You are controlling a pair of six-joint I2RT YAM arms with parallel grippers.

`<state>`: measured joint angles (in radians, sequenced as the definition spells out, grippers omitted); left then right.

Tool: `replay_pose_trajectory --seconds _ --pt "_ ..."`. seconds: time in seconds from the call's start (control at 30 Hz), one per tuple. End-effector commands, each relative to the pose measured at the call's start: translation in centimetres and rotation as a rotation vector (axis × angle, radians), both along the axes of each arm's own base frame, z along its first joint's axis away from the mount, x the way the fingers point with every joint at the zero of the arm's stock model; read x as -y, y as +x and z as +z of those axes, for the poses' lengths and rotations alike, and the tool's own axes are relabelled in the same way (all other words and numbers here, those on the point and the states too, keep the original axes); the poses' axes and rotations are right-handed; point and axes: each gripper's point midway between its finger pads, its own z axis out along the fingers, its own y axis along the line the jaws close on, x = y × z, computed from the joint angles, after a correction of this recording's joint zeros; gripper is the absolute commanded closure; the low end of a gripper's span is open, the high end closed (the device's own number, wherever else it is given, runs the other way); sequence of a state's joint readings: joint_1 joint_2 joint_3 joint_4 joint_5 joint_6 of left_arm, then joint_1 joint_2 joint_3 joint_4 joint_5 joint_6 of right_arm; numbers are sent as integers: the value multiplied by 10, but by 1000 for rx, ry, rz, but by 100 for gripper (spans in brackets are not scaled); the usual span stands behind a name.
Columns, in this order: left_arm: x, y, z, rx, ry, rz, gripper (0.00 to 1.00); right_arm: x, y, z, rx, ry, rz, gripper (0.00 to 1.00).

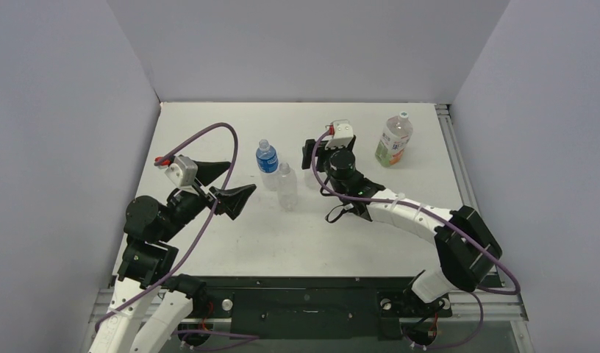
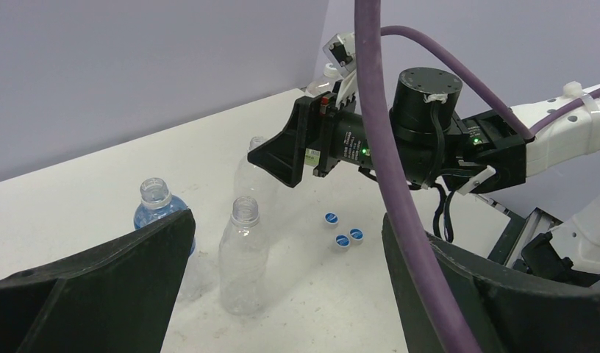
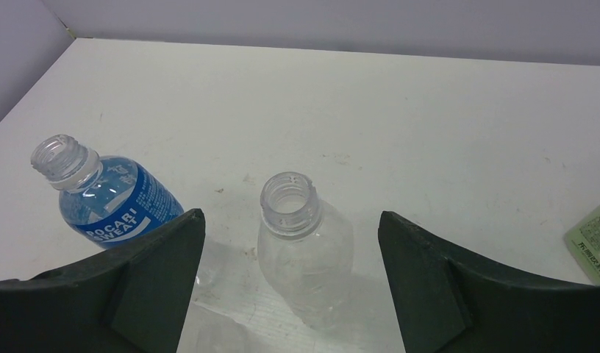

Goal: Unscrew the bottle caps
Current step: Place the plastic bottle at the center of the board, then pick up the plastic bottle at the center of the board.

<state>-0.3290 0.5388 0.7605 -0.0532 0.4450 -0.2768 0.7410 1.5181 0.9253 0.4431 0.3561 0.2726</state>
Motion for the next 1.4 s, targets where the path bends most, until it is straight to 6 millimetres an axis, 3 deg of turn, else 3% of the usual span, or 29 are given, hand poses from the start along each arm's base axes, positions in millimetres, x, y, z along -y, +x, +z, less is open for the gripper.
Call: replay_pose_trajectory --seconds 0.0,0.13,0.17,0.2,0.23,0.27,0.3,0.33,0.37,0.4,0.43,0.47,0.6,0.8,1.07,1.37 --pt "-3 -5 29 72 -34 6 4 8 0 50 69 51 -2 17" --pt "-3 -5 30 71 -36 5 3 25 2 70 65 42 -35 16" --pt "-3 -5 31 72 -35 6 3 29 4 86 80 56 -44 16" --pt "-3 -5 31 73 -36 6 3 40 6 85 58 36 -69 16" --pt "-3 -5 31 73 -36 6 4 46 8 102 77 51 -89 16" --pt "-3 -5 31 73 -36 6 3 61 12 101 55 33 -122 16" --pt "-3 -5 31 71 -36 5 3 69 16 117 67 49 -145 15" --pt "-2 -4 31 72 -35 4 3 87 21 112 31 24 -187 15" --pt "-2 -4 31 72 -33 4 3 97 26 126 35 38 -219 15" --pt "-2 -4 30 71 -33 5 3 119 30 118 -14 3 -278 15" --pt "-3 -3 30 69 -32 7 3 127 36 127 -18 5 -309 15" --pt "-3 -3 28 66 -32 8 3 148 38 120 -53 -27 -373 15" --pt "-4 -1 34 89 -42 21 3 196 47 118 -72 -71 -502 14" --pt "-3 1 32 84 -39 21 3 238 74 83 -163 -118 -577 13" --pt "-4 0 34 83 -36 21 3 259 98 37 -255 -216 -648 13" --pt "-5 1 25 56 -16 27 3 269 109 21 -252 -282 -699 13"
